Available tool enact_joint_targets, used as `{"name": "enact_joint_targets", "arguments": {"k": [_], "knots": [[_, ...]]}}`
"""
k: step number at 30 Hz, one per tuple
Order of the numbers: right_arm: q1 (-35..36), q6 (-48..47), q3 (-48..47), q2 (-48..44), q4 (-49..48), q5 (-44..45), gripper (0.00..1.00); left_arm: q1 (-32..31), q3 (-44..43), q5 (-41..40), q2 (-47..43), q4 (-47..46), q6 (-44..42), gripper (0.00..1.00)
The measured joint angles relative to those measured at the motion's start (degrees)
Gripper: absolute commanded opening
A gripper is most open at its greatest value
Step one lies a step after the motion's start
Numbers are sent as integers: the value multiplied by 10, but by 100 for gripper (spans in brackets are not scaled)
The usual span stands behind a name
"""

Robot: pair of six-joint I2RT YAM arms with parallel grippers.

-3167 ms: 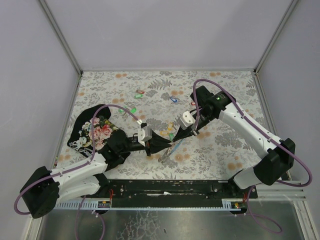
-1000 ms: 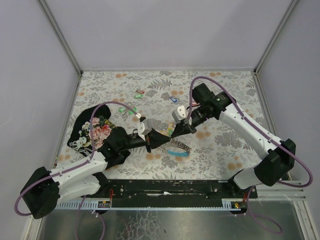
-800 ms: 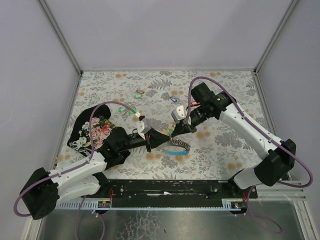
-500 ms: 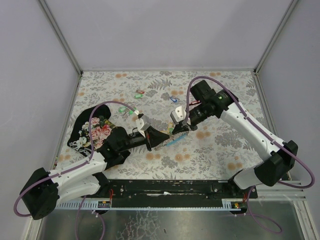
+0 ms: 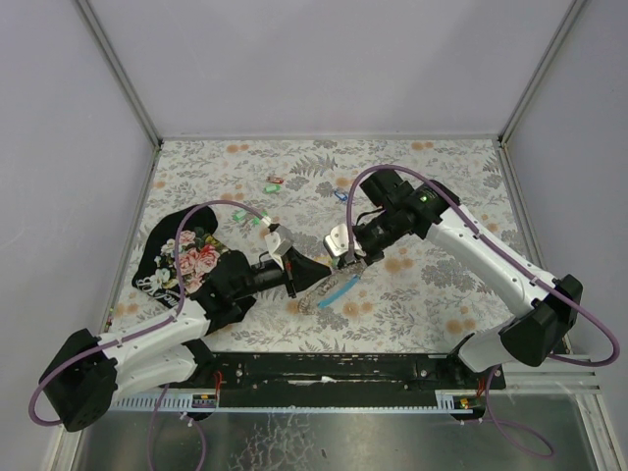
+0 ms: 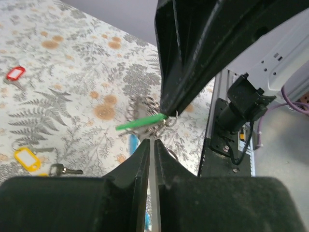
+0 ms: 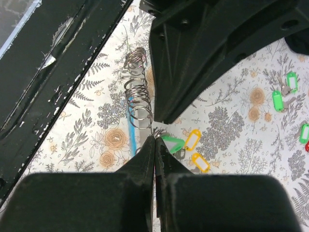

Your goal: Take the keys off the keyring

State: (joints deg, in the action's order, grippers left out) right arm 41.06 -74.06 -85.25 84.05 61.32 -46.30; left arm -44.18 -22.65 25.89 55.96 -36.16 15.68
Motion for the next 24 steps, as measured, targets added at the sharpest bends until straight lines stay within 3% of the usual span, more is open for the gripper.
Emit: {"name": "enact_joint_targets", "arguments": {"k": [5,24], "knots": [[0,13,-1,1,-1,15,0,0,21,26,10,-28,12,19],[0,28,-17,4,1,-13,0,4,30,32,51,-58,11,29]]}}
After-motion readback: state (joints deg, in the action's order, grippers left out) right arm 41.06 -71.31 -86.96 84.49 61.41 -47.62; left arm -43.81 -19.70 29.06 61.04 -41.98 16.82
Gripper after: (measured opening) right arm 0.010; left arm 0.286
